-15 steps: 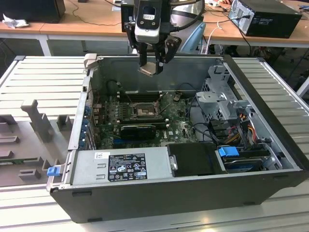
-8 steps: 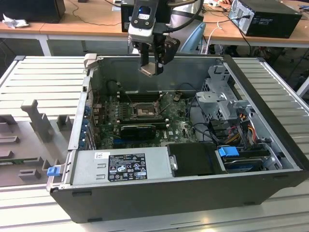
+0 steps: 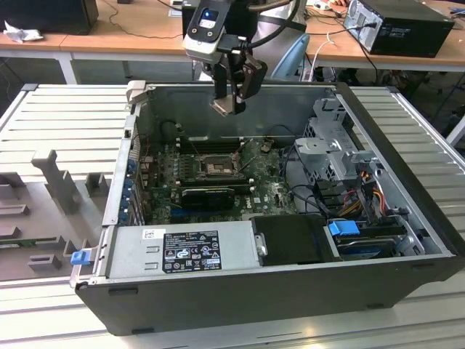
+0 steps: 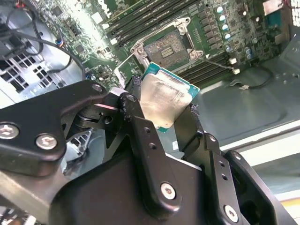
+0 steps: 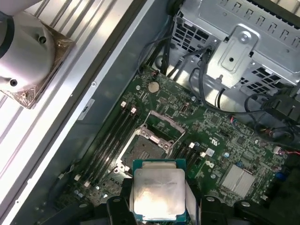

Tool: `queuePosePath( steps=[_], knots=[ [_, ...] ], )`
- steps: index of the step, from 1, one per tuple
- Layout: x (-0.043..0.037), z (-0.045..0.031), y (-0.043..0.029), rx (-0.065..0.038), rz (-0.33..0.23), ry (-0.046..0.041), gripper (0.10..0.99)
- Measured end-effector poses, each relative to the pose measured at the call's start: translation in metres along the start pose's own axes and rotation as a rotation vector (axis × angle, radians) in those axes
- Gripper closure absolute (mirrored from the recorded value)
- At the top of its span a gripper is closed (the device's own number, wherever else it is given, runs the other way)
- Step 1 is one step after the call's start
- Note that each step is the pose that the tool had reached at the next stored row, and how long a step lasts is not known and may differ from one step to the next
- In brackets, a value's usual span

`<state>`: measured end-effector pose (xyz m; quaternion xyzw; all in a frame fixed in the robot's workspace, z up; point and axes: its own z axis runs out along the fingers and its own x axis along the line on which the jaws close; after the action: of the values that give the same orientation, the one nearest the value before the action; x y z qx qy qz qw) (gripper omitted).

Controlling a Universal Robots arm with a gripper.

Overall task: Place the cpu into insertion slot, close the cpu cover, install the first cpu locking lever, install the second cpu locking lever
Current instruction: 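Place the cpu into insertion slot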

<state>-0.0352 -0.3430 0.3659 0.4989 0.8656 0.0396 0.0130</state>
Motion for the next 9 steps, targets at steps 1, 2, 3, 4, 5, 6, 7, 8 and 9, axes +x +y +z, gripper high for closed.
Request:
queuePosePath(
  steps=[1,2,3,4,5,6,7,8,9],
  knots=[
    [0.0,0.0001,0.0,0.0,0.014,-0.0011,0.561],
    [0.0,0.0002,0.0,-0.001,0.03,-0.0024,0.561],
    [0.0,0.0003,0.0,-0.001,0.048,-0.0039,0.561],
    [0.0,0.0004,0.0,-0.001,0.061,-0.005,0.561],
    [0.0,0.0005,-0.0001,-0.001,0.081,-0.0066,0.561],
    [0.0,0.0006,-0.0001,-0.002,0.1,-0.0082,0.561],
    [0.0,0.0006,-0.0001,-0.002,0.112,-0.0091,0.561],
    [0.0,0.0007,-0.0001,-0.002,0.139,-0.0114,0.561],
    [0.0,0.0008,-0.0001,-0.003,0.151,-0.0124,0.561]
  ],
)
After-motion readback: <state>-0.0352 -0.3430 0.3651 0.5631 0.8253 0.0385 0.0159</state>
